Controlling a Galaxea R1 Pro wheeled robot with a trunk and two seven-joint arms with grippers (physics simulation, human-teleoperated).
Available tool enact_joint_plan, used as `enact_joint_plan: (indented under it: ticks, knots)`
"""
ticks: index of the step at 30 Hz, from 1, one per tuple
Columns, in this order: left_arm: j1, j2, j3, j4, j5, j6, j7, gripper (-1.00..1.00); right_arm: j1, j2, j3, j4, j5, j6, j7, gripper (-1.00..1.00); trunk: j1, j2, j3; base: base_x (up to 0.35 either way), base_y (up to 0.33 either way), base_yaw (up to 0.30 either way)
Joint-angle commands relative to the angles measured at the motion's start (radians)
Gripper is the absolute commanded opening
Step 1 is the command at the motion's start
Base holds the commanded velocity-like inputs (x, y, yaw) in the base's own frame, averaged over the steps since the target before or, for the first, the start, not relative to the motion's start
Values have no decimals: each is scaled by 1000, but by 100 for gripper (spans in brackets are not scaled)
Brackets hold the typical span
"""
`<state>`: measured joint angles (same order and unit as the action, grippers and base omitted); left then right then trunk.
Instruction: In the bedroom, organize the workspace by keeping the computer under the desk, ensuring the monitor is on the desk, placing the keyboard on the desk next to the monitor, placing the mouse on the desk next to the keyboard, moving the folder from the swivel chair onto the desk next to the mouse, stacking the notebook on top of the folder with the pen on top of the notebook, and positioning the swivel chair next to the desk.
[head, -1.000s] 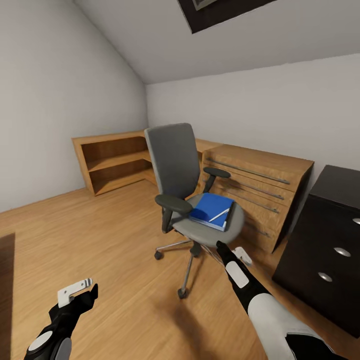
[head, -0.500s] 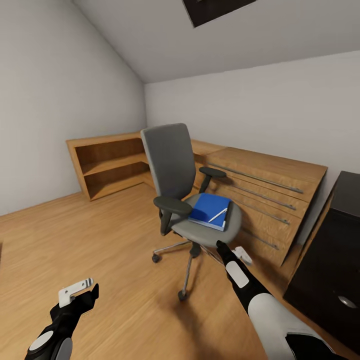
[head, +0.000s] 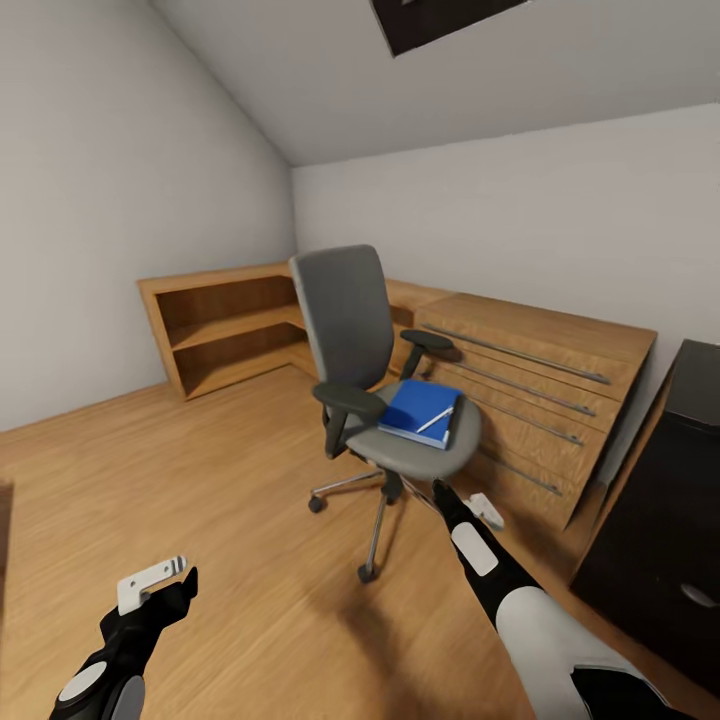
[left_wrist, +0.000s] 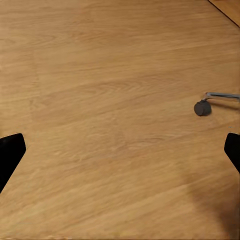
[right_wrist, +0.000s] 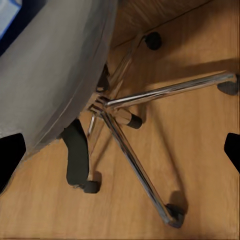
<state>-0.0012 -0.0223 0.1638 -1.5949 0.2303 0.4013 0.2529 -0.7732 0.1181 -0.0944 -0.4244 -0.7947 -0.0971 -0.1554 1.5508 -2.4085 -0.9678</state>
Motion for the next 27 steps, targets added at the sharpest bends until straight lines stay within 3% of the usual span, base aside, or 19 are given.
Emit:
enact_joint_plan:
  ticks: [1, 12, 18, 21, 24, 25, 27]
  knots:
    - [0, -1, 0, -2, 11, 4, 5, 100, -1, 1, -1, -1, -11, -4, -1, 100, -1, 0, -1, -297, 2, 0]
    - [0, 1, 0, -1, 11, 5, 5, 100, 0, -1, 0, 0, -9, -6, -1, 100, -1, 0, -1, -294, 1, 0]
    - [0, 0, 0, -2, 12, 7, 5, 100, 0, 1, 12, 22, 11, -12, 1, 100, -1, 0, -1, -84, 0, 0]
    - [0, 1, 0, -1, 12, 9, 5, 100, 0, -2, 23, 32, 47, -18, 2, 100, -12, 21, 9, -21, 0, 0]
    - [0, 0, -3, 5, 13, 12, 5, 100, 0, -1, 31, 71, 129, -51, 2, 100, -24, 42, 18, -6, 0, 0]
    - [1, 0, -15, 9, 13, 13, 5, 100, 0, 0, 35, 118, 179, -87, 2, 100, -28, 49, 21, -2, 0, 0]
    - [1, 0, -32, 15, 13, 13, 5, 100, 0, 2, 37, 150, 214, -121, 2, 100, -35, 63, 27, -1, 0, 0]
